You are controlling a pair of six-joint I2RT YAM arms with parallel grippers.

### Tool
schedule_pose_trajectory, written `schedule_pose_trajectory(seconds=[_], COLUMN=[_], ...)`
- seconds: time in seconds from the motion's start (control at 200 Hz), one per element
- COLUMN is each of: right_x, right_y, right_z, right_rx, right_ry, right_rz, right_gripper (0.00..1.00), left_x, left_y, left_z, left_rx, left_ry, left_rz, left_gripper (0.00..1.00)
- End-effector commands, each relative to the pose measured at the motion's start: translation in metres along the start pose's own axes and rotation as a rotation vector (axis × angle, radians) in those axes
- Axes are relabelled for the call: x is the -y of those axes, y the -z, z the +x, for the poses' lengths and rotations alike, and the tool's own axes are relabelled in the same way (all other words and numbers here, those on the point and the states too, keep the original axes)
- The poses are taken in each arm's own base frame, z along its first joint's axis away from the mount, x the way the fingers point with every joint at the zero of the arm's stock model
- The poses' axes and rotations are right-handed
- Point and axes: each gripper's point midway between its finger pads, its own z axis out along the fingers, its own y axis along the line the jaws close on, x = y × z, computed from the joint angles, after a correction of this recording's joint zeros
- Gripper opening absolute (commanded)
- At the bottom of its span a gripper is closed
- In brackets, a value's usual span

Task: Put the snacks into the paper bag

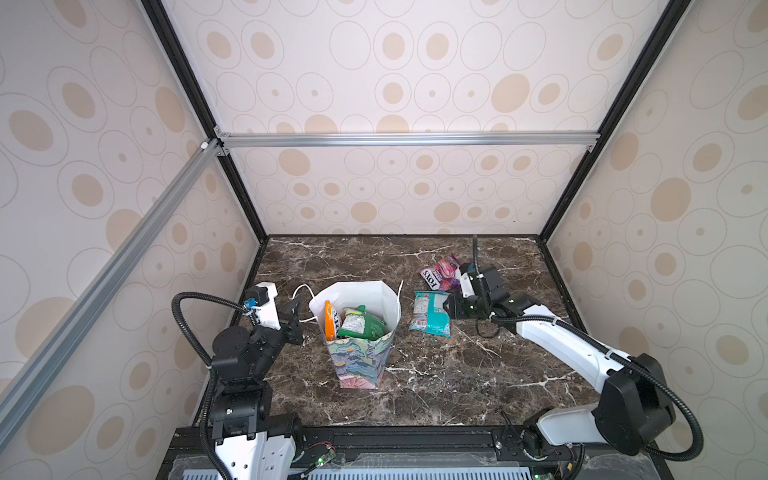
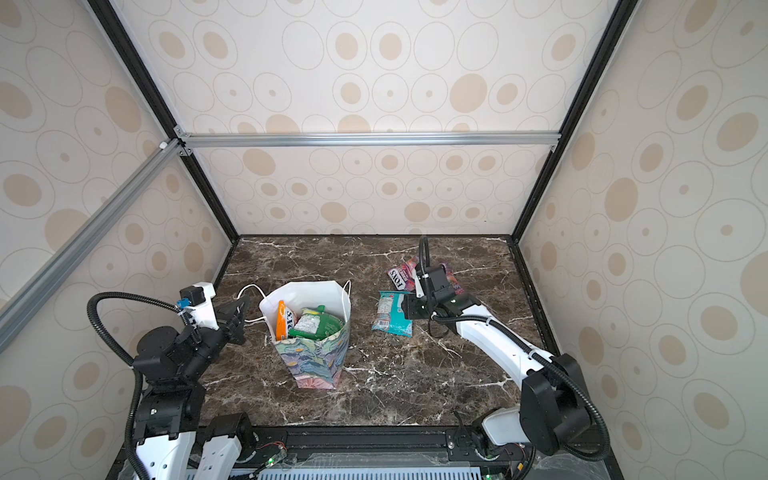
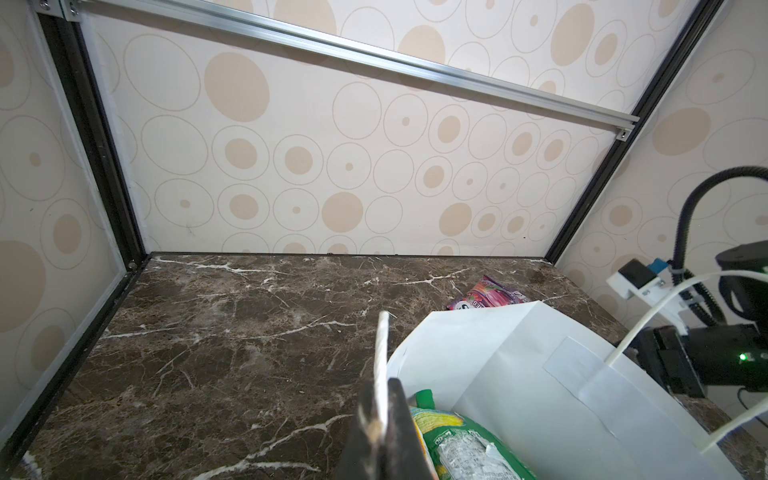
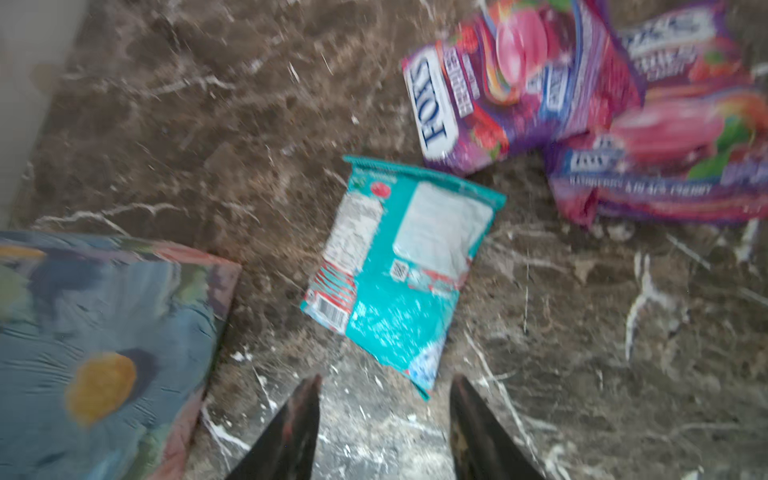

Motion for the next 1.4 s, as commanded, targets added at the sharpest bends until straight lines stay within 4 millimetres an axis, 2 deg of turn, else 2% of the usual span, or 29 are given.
schedule_pose_trajectory(seconds=[0.0, 0.12, 0.22, 0.455, 0.595, 0.945, 1.135, 1.396], right_x=[0.007, 0.014, 0.014, 0.01, 0.019, 0.022, 0.023, 0.027], right_y=[-0.005, -0.023, -0.035, -0.056, -0.065, -0.082, -0.086, -0.091], right_z=[0.026, 0.051, 0.058, 0.055, 0.054, 0.055, 0.057, 0.057], right_rx=[-0.056, -0.102, -0.108, -0.144, -0.153, -0.161, -0.153, -0.14], right_ry=[-0.032, -0.05, -0.05, 0.004, 0.016, 0.016, -0.015, -0.064], right_rz=[-0.004, -0.007, -0.025, -0.042, 0.007, 0.021, 0.013, 0.034], right_gripper=[0.53, 0.56, 0.58, 0.58, 0.58, 0.56, 0.44, 0.09], left_x=[0.003, 0.002, 0.003, 0.002, 0.002, 0.002, 0.001, 0.001], left_y=[0.002, 0.002, 0.002, 0.001, 0.002, 0.001, 0.001, 0.001], left_z=[-0.003, -0.003, -0.004, -0.003, -0.003, -0.003, -0.002, -0.002], left_rx=[0.014, 0.014, 0.015, 0.01, 0.013, 0.011, 0.009, 0.01], left_ry=[-0.029, -0.029, -0.029, -0.026, -0.028, -0.028, -0.027, -0.027], left_rz=[0.008, 0.007, 0.01, 0.008, 0.006, 0.006, 0.003, 0.004], left_gripper=[0.0, 0.0, 0.0, 0.0, 0.0, 0.0, 0.0, 0.0])
